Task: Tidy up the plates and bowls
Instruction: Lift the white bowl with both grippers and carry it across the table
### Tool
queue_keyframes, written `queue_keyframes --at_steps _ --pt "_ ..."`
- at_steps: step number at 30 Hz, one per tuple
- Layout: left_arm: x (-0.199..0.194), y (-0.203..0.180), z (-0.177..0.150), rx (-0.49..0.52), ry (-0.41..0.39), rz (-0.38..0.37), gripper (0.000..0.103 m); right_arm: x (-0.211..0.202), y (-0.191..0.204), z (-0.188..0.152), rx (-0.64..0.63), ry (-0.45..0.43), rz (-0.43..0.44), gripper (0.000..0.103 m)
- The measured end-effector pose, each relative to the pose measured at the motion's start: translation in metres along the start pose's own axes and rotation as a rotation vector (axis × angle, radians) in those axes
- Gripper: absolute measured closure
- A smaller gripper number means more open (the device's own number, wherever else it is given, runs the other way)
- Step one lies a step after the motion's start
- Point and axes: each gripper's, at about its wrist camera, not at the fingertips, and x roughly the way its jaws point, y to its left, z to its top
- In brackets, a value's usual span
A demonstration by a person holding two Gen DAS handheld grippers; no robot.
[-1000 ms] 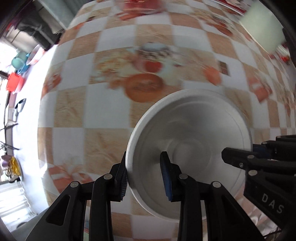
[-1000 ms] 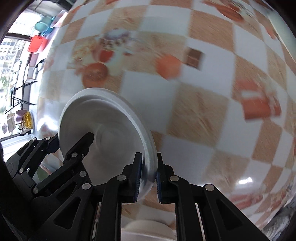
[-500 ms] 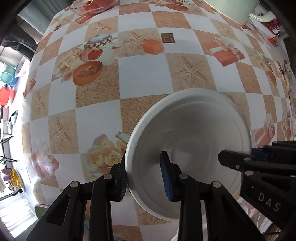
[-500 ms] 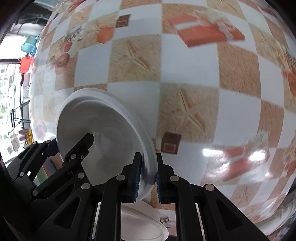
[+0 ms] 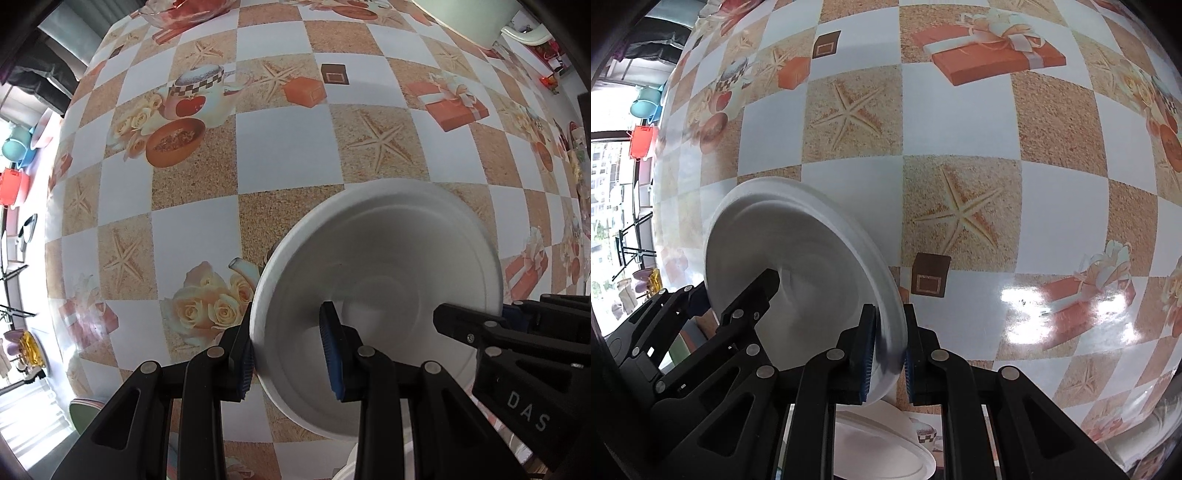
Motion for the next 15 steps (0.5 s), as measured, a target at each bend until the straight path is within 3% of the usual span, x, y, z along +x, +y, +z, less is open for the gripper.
queue_keyframes --at_steps 15 --pt "-0.008 0.002 0.002 -0.010 -0.023 0.009 0.068 -0.007 0.009 0.002 0.008 -0.022 0.011 0.088"
